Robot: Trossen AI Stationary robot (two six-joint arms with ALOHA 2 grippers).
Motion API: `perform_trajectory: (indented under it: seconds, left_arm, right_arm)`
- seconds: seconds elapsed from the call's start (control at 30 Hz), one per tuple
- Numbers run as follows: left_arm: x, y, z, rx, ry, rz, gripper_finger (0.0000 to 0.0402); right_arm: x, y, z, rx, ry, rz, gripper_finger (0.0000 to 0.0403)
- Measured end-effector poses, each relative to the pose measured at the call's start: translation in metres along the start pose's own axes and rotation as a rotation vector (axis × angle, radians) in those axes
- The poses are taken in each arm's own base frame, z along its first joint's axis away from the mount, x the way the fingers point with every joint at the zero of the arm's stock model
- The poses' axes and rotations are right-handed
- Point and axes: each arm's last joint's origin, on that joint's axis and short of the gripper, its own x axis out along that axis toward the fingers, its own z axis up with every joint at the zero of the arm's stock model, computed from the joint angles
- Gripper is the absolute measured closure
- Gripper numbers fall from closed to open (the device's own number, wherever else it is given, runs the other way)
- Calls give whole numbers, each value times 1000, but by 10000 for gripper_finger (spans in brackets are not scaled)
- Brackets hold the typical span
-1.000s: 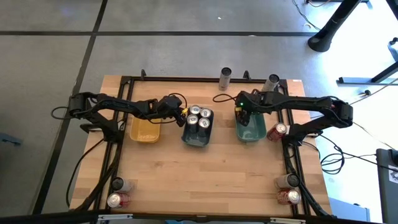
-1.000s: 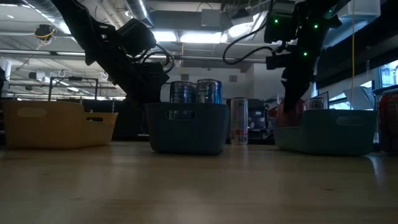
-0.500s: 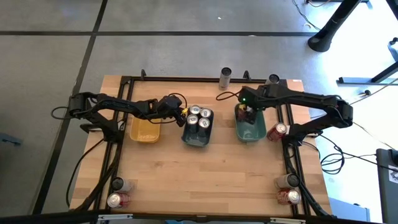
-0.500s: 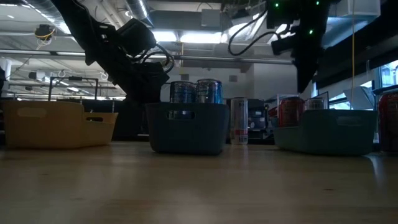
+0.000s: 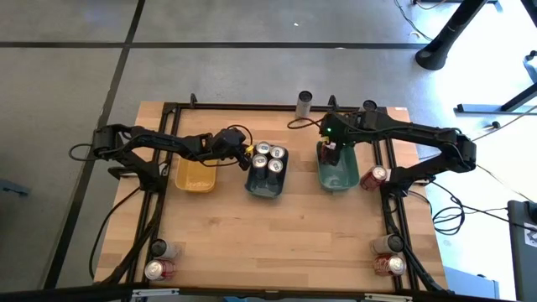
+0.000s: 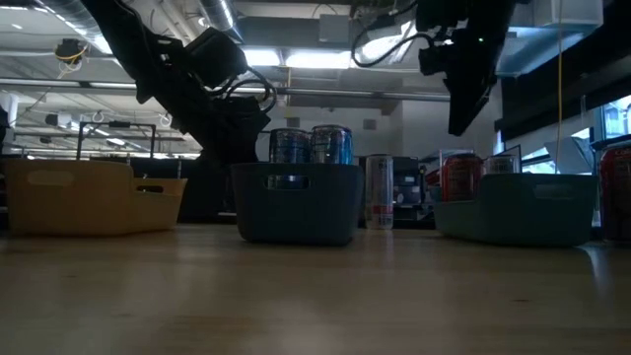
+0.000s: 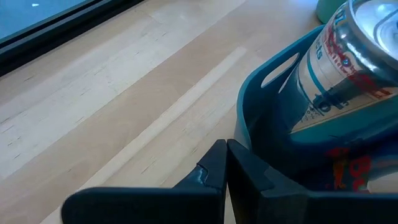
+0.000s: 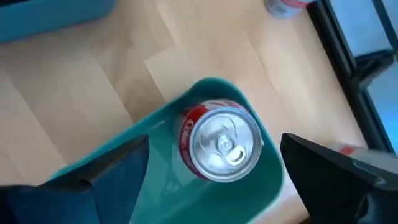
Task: Sort soda cans
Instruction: Put the red soda can into green bin
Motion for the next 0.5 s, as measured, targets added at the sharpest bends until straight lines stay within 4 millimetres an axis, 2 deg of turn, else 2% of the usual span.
perform_trajectory:
  seconds: [0.17, 0.37, 0.5]
  left_arm:
    - [-1, -3, -1, 13, 3, -8, 400]
    - [-1, -5, -2, 38, 3, -15, 400]
    - [-1, -5, -2, 39, 3, -13, 400]
  right_arm:
    - [0, 2, -4, -58, 49, 86, 41]
    - [-3, 4, -24, -39, 254, 138, 7]
    - [-6, 12, -36, -62, 368, 168, 17]
